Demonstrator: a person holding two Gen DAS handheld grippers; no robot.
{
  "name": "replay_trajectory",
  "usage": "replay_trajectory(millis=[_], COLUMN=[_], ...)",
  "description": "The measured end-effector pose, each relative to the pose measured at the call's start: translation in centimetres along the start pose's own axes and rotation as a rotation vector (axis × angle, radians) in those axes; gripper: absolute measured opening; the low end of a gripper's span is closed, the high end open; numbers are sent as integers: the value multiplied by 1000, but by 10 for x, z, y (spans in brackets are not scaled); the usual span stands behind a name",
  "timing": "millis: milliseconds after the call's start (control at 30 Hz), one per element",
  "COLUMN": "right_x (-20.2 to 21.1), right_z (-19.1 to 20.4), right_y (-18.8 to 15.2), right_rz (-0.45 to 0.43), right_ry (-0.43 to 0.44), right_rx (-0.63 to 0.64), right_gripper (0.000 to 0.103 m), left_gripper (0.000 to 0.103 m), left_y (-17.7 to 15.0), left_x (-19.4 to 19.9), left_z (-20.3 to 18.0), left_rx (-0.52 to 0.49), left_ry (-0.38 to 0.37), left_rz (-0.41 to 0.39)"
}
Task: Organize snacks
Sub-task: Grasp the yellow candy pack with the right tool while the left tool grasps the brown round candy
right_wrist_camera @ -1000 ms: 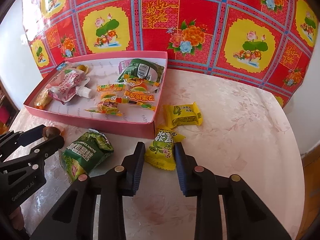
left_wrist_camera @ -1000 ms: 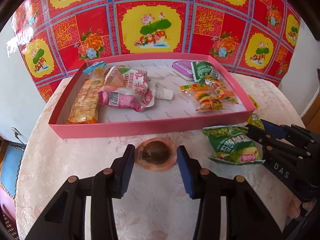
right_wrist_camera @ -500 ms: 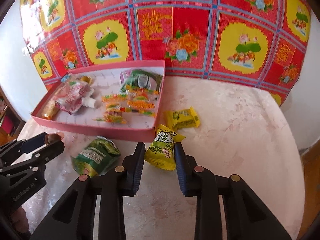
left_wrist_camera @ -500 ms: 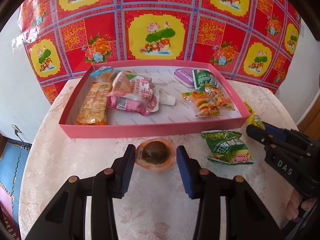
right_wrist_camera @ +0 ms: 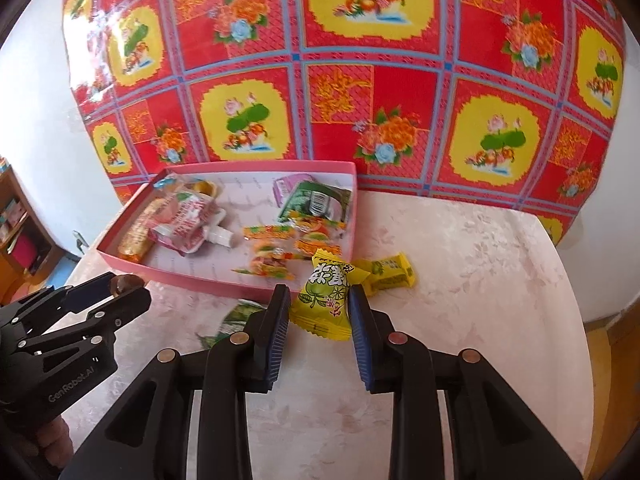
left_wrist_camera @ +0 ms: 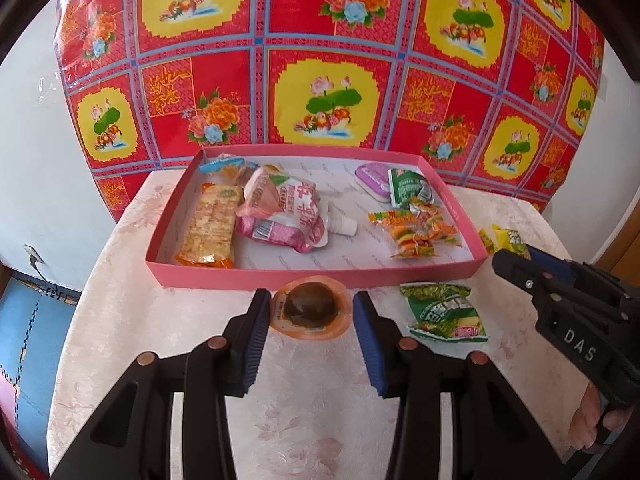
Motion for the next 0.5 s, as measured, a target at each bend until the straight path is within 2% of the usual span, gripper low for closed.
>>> replay_trajectory(millis=[500], right_x=[-4], right_z=[21], right_y=[25], right_rz=[-22], right_ry=[39], right_rx=[26], right_gripper=[31], left_gripper=[44], left_y=[18], left_x=[5], left_z=[10], left_rx=[9], left_ry=[11], left_rz=[-49])
Point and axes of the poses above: each gripper's, at about its wrist camera, not at the fingertips, and x roughly against the way its jaws point, z to its left, y to its top, the point moved 1 cm from there along -x, roughly the way its jaws point, and after that the axes turned 1 degree about -x, right-handed, at the moved point
